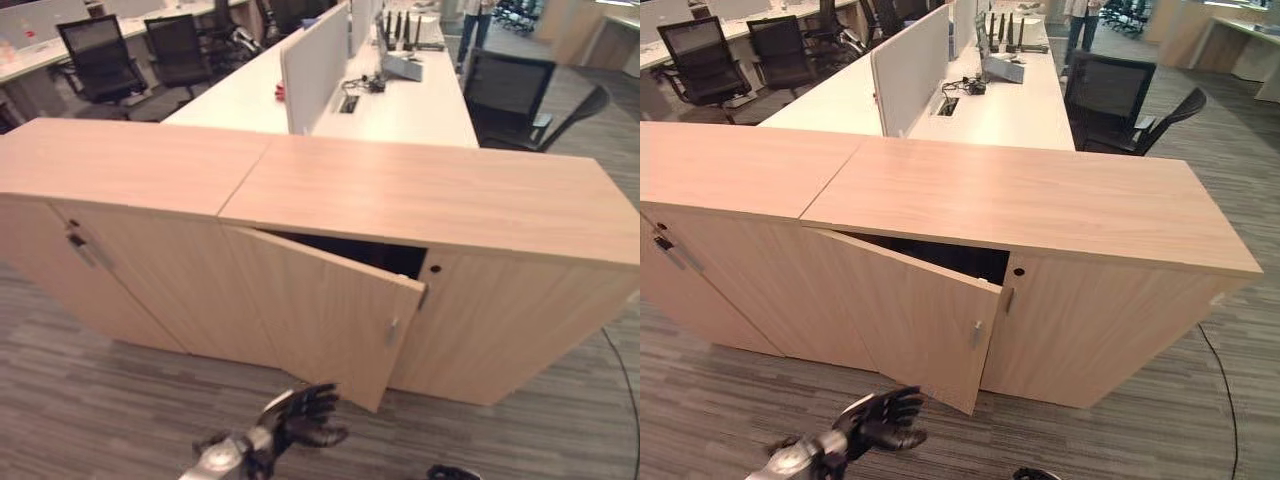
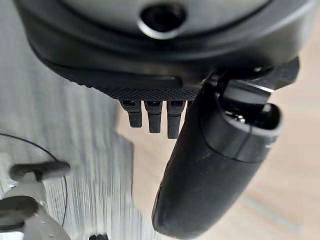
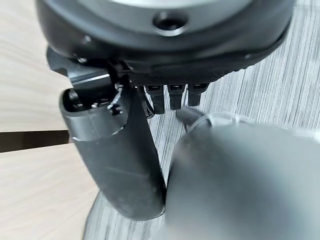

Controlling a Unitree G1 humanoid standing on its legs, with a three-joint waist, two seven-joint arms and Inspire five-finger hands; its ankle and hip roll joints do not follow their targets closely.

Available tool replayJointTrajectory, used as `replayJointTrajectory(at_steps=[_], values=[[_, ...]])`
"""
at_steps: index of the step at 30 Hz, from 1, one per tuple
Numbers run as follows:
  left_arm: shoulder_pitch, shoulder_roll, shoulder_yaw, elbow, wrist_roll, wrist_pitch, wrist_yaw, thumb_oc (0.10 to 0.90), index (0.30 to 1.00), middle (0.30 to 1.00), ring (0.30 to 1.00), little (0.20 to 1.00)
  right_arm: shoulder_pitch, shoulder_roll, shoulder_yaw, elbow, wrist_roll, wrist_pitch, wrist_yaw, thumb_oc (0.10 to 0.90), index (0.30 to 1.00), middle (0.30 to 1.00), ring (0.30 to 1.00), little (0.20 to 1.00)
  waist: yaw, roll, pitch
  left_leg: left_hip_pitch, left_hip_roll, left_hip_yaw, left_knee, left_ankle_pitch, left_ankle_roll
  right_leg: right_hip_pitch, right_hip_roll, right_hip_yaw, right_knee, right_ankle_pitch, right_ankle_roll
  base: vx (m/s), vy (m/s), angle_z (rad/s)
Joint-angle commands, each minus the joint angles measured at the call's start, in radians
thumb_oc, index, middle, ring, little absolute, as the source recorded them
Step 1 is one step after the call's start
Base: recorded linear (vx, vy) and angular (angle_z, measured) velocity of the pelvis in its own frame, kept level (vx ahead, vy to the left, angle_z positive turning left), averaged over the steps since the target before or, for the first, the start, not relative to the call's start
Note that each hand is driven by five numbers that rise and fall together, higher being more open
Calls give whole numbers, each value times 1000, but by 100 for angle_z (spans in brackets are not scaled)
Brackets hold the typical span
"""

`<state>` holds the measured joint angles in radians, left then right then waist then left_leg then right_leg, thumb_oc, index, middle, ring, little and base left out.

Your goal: Put the empty folder in the office cabinet

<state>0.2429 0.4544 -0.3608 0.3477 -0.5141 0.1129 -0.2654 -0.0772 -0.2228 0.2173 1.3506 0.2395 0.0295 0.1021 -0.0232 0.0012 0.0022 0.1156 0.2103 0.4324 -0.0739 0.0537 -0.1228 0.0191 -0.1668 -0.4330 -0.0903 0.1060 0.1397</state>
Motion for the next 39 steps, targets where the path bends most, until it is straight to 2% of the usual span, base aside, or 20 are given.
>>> replayJointTrajectory(at_steps=[1, 5, 6, 7, 8, 9, 10, 12, 14, 16, 19, 23, 27, 29, 34, 37, 39], values=[[-87, -41, 23, -101, 29, -86, -13, 800, 900, 900, 900, 900, -19, -4, 26, 70, 39, -5, 10, 800, 900, 900, 900, 900, -3, -23, -26, -27, 65, -54, 100, -33, -34, 3, 34, -38, 6, -64, -12, 27, -124, 4], [-102, -34, 40, -97, 75, -94, -4, 800, 900, 900, 900, 900, -1, -6, 39, 54, 29, -6, 7, 800, 900, 900, 900, 900, -11, -23, -22, -39, 103, -52, 184, -43, -39, 21, 69, -25, 6, -91, -40, 32, -124, -2], [-114, -28, 46, -98, 88, -99, 3, 800, 900, 900, 900, 900, 2, -11, 41, 46, 25, -7, 6, 800, 900, 900, 900, 900, -13, -24, -19, -46, 115, -52, 221, -34, -39, 27, 78, -21, 6, -99, -48, 49, -198, -21], [-144, -24, 66, -98, 109, -109, 24, 800, 900, 900, 900, 900, 7, -24, 44, 37, 21, -5, 2, 800, 900, 900, 900, 900, -18, -23, -10, -68, 145, -52, 311, -29, -42, 42, 100, -11, 5, -118, -70, 37, -164, -30], [-158, -23, 73, -93, 114, -116, 38, 800, 900, 900, 900, 900, 8, -30, 45, 31, 20, -5, 0, 800, 900, 900, 900, 900, -18, -22, -8, -75, 145, -62, 337, -21, -41, 47, 105, -4, 4, -125, -76, 31, -125, -38], [-179, -28, 87, -88, 126, -131, 59, 800, 900, 900, 900, 900, 13, -40, 47, 19, 18, -5, 0, 800, 900, 900, 900, 900, -14, -19, 2, -96, 130, -103, 366, -26, -31, 50, 112, 10, 4, -134, -83, -71, -24, -43], [-199, -30, 99, -91, 154, -143, 80, 800, 900, 900, 900, 900, 18, -49, 48, 9, 16, -7, -2, 800, 900, 900, 900, 900, -5, -27, 13, -138, 88, -140, 373, -20, -2, 43, 101, 7, 3, -117, -91, -78, -2, -52], [-231, -31, 113, -99, 205, -163, 107, 800, 900, 900, 900, 900, 16, -54, 48, -2, 13, -9, -7, 800, 900, 900, 900, 900, 4, -43, 21, -194, 14, -223, 356, -83, 23, 46, 88, 24, 3, -116, -81, -18, 15, -43], [-270, -30, 124, -89, 214, -180, 124, 800, 900, 900, 900, 900, 12, -61, 55, -17, 7, -11, -8, 800, 900, 900, 900, 900, 13, -52, 36, -249, -49, -299, 360, -98, 29, 53, 90, 62, 5, -113, -78, 37, 1, -33], [-322, -17, 119, -86, 270, -193, 139, 800, 900, 900, 900, 900, 23, -62, 72, -32, -11, -14, 3, 800, 900, 900, 900, 900, 9, -52, 40, -241, -109, -351, 336, -113, 35, 61, 106, 112, 9, -104, -76, 62, 12, -60], [-351, -16, 113, -88, 298, -202, 145, 800, 900, 900, 900, 900, 44, -52, 83, -41, -20, -17, 11, 800, 900, 900, 900, 900, -3, -52, 33, -223, -121, -341, 314, -112, 40, 64, 105, 128, 10, -98, -74, 49, 51, -87], [-341, -36, 118, -83, 291, -210, 150, 800, 900, 900, 900, 900, 76, -35, 72, -30, -42, -12, 18, 800, 900, 900, 900, 900, -27, -33, 1, -135, -138, -294, 216, -118, 56, 71, 96, 146, 10, -87, -56, 47, 100, -81], [-311, -53, 138, -57, 313, -223, 174, 800, 900, 900, 900, 900, 100, -30, 65, -19, -70, -12, 24, 800, 900, 900, 900, 900, -26, -30, -15, -98, -153, -277, 136, -99, 63, 55, 83, 157, 13, -77, -42, -1, 103, -16], [-293, -70, 142, 5, 361, -235, 199, 800, 900, 900, 900, 900, 97, -34, 57, -13, -77, -13, 22, 800, 900, 900, 900, 900, -23, -33, -22, -84, -167, -275, 79, -78, 69, 39, 73, 156, 16, -66, -29, -30, 79, -2], [-237, -91, 117, 122, 363, -243, 193, 800, 900, 900, 900, 900, 82, -35, 39, -18, -54, -19, 7, 800, 900, 900, 900, 900, -12, -36, -35, -69, -178, -285, 1, -46, 74, 31, 60, 139, 11, -61, -15, -14, 60, 7], [-179, -119, 136, 256, 263, -222, 160, 800, 900, 900, 900, 900, 67, -44, 26, 0, -46, -17, 1, 800, 900, 900, 900, 900, -5, -35, -40, -73, -181, -293, -5, -43, 77, 30, 53, 128, 7, -60, -11, -3, 48, 19], [-161, -147, 150, 377, 245, -206, 160, 800, 900, 900, 900, 900, 66, -40, 21, 14, -47, -17, 1, 800, 900, 900, 900, 900, 3, -38, -40, -77, -185, -300, -6, -42, 80, 28, 50, 124, 6, -58, -9, -11, 37, 12]])
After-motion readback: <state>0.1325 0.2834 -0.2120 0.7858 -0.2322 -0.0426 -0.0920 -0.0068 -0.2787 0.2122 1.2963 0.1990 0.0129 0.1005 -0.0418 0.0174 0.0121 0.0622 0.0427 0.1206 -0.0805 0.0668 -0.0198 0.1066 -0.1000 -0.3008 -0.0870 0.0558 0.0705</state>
